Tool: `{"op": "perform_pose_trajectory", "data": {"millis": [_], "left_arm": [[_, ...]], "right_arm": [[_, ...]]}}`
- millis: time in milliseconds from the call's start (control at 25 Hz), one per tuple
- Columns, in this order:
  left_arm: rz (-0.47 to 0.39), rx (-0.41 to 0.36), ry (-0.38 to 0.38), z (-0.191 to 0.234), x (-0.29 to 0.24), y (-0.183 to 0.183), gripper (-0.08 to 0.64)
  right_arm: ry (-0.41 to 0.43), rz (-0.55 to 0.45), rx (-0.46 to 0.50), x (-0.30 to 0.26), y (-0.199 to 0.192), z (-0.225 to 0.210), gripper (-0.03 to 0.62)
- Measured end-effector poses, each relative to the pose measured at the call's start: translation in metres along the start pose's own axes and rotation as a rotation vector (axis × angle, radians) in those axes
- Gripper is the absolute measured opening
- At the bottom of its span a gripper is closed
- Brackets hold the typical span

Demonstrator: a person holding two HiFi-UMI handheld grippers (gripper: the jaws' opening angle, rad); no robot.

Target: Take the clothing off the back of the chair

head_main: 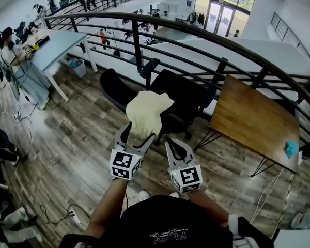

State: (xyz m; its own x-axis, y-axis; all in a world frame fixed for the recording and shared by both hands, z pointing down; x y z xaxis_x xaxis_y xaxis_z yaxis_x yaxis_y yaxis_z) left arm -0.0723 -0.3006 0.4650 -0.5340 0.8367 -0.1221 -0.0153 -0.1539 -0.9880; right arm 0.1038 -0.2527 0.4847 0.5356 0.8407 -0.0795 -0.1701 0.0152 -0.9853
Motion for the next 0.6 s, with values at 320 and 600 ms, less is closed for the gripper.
{"op": "perform_pose_trajectory", "data": {"millis": [320, 600], "left_arm": [[0.015, 0.032, 0.017, 0.0055, -0.0056, -0.0008, 0.393], [0.018, 0.001, 0.054, 0.0014, -0.0053, -0.0002, 0.374]], "right_arm": [[-0.004, -0.002, -0.007, -0.0031, -0.0005, -0.0054, 0.023], [0.005, -0.002, -0.010, -0.0058, -0.0016, -0.0057, 0.023]]}}
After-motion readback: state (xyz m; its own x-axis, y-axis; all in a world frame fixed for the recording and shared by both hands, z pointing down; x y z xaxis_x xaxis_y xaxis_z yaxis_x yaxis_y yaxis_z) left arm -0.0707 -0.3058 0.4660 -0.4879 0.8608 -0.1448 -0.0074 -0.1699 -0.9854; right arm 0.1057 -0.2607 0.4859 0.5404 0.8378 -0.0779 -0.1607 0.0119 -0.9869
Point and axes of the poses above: the fingertips, and each gripper's own axes: x backward along the fingers, z to its left, y out of its top, the point moved 8 cm from there along x, backward along the fingers, and after that the axes turned 7 degrees about x, right-handed, at the moved point
